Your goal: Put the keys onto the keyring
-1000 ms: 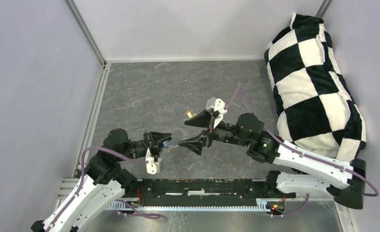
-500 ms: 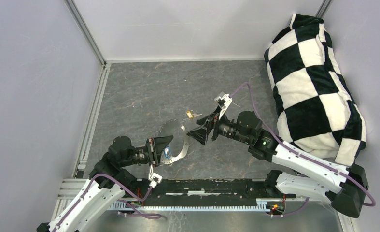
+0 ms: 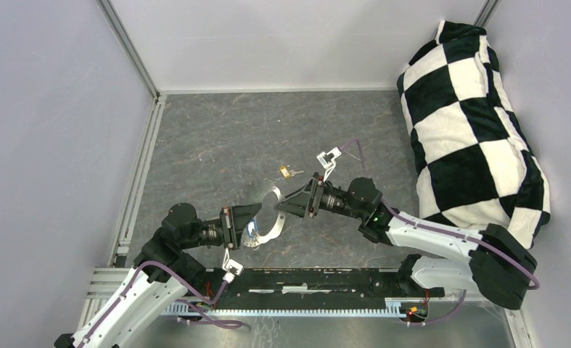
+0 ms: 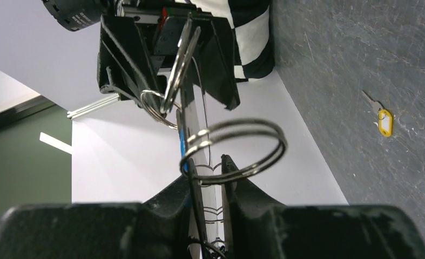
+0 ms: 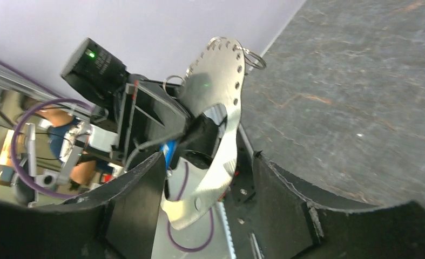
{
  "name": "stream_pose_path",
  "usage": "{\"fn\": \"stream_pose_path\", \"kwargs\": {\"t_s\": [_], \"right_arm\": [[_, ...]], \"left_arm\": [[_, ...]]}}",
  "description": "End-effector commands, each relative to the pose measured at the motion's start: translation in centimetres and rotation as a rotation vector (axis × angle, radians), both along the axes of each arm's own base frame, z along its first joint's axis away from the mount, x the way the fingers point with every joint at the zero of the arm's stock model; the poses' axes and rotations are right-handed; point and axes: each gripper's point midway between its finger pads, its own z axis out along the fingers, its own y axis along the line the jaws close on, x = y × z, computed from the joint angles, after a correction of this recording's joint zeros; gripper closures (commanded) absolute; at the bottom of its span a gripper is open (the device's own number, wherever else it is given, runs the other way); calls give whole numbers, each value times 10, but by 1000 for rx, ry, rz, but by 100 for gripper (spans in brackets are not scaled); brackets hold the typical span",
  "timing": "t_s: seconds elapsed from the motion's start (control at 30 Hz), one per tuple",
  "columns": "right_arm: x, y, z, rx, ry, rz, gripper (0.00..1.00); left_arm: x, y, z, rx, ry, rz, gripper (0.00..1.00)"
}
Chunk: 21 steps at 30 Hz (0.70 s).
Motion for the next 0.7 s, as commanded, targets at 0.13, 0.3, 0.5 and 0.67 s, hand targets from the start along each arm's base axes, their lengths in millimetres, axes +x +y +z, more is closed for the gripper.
{"fn": "stream_pose_path", "kwargs": {"t_s": [0.13,0.3,0.5,0.67], "right_arm": [[-7,8,65,340,-11,85,71],[-9,12,73,393,-15,135,100],[21,12,60,204,-170,68,100],[59,-2,51,-92,-424,-31,100]], "left_arm": [[-21,-9,33,90,-459,-149,88],[-15,-7,25,122,-361,-126,60],[-5,10,-5,230,-129,-21,0],[-9,23,-23,230,65,45,0]]}}
